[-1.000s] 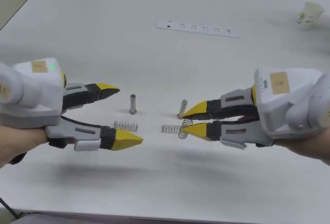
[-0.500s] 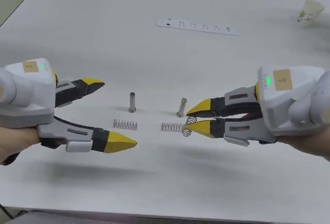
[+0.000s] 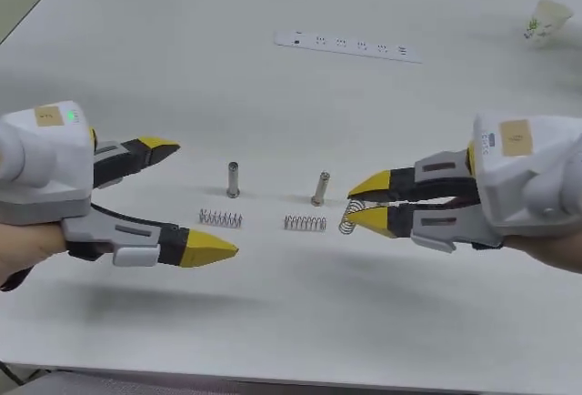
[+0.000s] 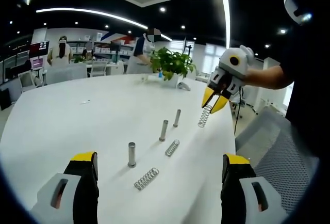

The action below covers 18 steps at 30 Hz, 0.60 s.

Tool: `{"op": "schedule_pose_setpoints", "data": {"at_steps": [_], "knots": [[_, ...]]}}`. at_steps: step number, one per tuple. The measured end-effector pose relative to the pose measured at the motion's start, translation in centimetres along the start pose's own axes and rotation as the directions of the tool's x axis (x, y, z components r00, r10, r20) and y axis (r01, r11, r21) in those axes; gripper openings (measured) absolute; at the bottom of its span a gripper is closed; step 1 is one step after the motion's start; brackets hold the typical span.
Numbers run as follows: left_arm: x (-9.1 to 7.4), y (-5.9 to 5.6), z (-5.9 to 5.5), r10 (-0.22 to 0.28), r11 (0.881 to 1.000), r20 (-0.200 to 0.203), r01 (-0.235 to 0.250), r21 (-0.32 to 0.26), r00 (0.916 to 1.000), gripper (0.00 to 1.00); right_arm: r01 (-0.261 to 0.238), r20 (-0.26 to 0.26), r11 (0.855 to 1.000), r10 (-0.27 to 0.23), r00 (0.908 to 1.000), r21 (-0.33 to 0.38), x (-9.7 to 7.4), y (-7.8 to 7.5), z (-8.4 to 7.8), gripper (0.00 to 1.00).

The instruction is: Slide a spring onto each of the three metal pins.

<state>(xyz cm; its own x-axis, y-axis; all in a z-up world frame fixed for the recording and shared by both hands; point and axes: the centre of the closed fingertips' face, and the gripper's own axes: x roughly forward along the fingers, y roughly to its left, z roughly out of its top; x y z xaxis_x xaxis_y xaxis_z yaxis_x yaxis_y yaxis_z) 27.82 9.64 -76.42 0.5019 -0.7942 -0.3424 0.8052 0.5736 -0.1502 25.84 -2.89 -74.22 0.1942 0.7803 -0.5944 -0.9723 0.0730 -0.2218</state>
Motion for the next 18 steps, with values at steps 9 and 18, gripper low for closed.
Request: {"op": "schedule_pose_setpoints", "data": {"at_steps": [9,18], "knots": [[-0.1,0.3,0.1,0.015,1.000,0.002,-0.015,0.005,0.9999,0.98,0.051,-0.024,0.998,-0.050,0.9984,0.030,-1.1,-1.6,-1.6,0.07],[0.0,0.4,0.2,0.016,1.000,0.006,-0.016,0.002,0.9998,0.98,0.128,-0.043,0.990,-0.126,0.9911,0.056,-2.6,-4.1,-2.8,0.07]]}}
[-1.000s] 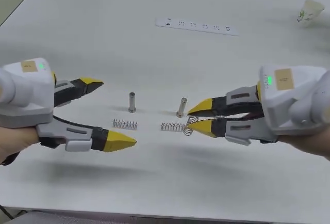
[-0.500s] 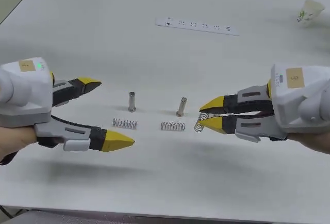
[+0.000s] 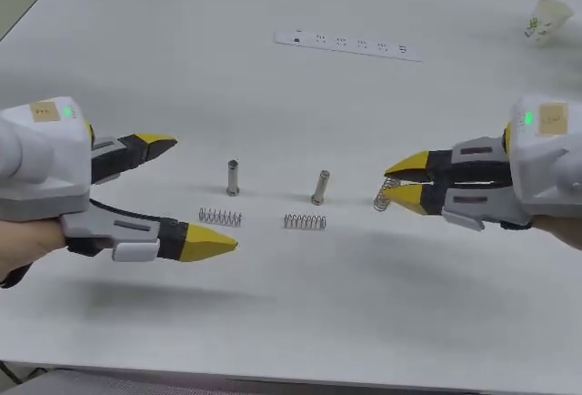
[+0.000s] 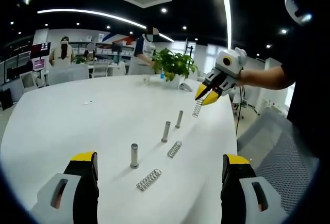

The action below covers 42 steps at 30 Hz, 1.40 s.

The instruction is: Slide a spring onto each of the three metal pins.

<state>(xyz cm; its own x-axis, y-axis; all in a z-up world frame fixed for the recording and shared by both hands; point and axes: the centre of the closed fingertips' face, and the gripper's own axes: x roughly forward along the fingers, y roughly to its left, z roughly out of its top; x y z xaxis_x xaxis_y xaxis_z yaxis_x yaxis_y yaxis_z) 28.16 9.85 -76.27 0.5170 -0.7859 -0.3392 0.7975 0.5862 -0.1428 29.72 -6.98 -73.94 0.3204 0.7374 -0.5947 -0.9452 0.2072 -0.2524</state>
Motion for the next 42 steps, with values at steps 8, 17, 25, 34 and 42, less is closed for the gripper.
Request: {"op": "schedule_pose_setpoints", "data": {"at_steps": [8,17,25,34,42], "knots": [[-0.1,0.1,0.1,0.004,1.000,0.009,-0.004,-0.012,0.9999,0.98,0.058,-0.010,0.998,-0.058,0.9982,0.018,-0.7,-2.1,-0.7,0.07],[-0.3,0.3,0.1,0.006,1.000,0.006,-0.006,-0.014,1.0000,0.98,0.119,-0.024,0.992,-0.118,0.9927,0.044,-1.1,-4.3,-1.6,0.07],[-0.4,0.3,0.0,0.011,1.000,0.005,-0.011,-0.018,0.9999,0.98,0.123,-0.032,0.991,-0.121,0.9921,0.055,-0.8,-4.8,-1.9,0.07],[-0.5,0.1,0.3,0.010,1.000,0.010,-0.010,-0.017,0.9999,0.98,0.124,-0.030,0.990,-0.123,0.9920,0.068,-0.5,-5.1,-2.0,0.07],[-0.6,0.1,0.0,0.014,1.000,0.006,-0.014,-0.018,0.9999,0.98,0.126,-0.031,0.989,-0.123,0.9919,0.076,-0.3,-5.0,-2.2,0.07]]}}
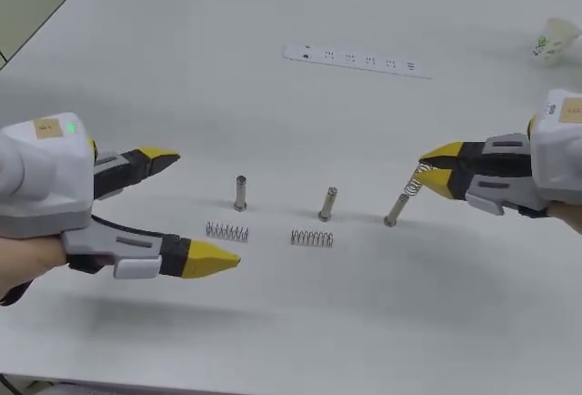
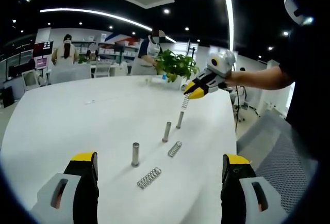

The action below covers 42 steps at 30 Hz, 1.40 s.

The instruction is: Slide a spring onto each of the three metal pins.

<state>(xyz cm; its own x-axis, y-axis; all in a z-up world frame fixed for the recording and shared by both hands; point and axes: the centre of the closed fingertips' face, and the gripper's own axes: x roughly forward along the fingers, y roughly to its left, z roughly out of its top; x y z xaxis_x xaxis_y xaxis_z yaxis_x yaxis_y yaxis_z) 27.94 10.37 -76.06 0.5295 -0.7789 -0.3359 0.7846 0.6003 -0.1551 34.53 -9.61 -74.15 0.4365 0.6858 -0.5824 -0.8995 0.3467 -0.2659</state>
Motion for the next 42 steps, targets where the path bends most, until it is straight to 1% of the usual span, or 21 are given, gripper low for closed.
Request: {"op": "schedule_pose_setpoints", "data": {"at_steps": [10,14,19,22,31,42], "knots": [[-0.1,0.0,-0.1,0.002,1.000,0.001,-0.002,-0.003,1.0000,0.98,-0.003,-0.005,1.000,0.003,1.0000,0.009,0.3,0.0,-0.2,0.07],[-0.2,0.1,-0.3,0.005,1.000,-0.004,-0.005,-0.004,1.0000,0.98,-0.003,-0.006,1.000,0.003,1.0000,0.013,0.3,0.0,-0.3,0.07],[-0.2,0.1,-0.4,0.005,1.000,-0.003,-0.005,-0.009,1.0000,0.98,-0.011,-0.010,1.000,0.012,0.9999,0.015,0.5,0.4,-0.5,0.07],[-0.2,0.0,-0.4,0.001,1.000,-0.002,-0.001,-0.010,1.0000,0.97,-0.006,-0.012,1.000,0.006,0.9999,0.016,0.6,0.3,-0.6,0.07],[-0.2,0.0,-0.2,0.004,1.000,0.003,-0.004,-0.011,1.0000,0.97,-0.003,-0.025,1.000,0.004,0.9997,0.019,1.1,0.3,-1.3,0.07],[-0.3,0.1,-0.4,0.006,1.000,-0.003,-0.006,-0.013,1.0000,0.97,-0.013,-0.047,0.999,0.014,0.9988,0.030,2.0,0.6,-2.4,0.07]]}}
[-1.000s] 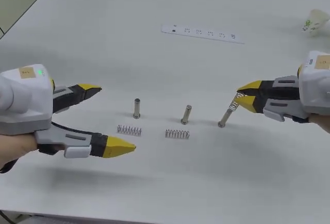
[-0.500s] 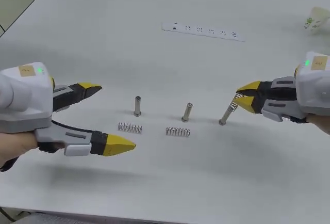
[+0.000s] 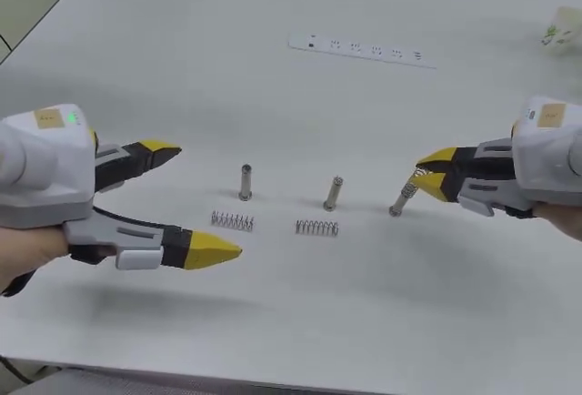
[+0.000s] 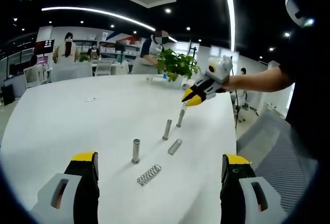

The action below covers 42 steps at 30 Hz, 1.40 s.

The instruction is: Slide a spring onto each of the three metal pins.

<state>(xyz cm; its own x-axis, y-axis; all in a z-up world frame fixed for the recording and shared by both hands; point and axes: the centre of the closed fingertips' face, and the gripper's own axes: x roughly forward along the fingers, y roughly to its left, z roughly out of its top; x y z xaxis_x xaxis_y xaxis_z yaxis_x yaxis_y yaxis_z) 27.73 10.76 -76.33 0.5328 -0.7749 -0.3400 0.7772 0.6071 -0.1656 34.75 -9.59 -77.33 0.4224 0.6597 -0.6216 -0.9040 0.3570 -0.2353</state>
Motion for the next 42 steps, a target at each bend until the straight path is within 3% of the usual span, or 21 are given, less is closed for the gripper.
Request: {"op": "schedule_pose_setpoints", "data": {"at_steps": [24,42], "knots": [[0.0,0.3,-0.2,0.001,1.000,-0.007,-0.001,-0.005,1.0000,0.97,-0.027,-0.057,0.999,0.029,0.9980,0.025,1.8,0.6,-2.4,0.08],[-0.1,0.2,-0.4,-0.004,1.000,-0.012,0.004,-0.006,0.9999,0.95,-0.014,-0.065,0.998,0.018,0.9977,0.065,2.1,0.6,-2.8,0.09]]}}
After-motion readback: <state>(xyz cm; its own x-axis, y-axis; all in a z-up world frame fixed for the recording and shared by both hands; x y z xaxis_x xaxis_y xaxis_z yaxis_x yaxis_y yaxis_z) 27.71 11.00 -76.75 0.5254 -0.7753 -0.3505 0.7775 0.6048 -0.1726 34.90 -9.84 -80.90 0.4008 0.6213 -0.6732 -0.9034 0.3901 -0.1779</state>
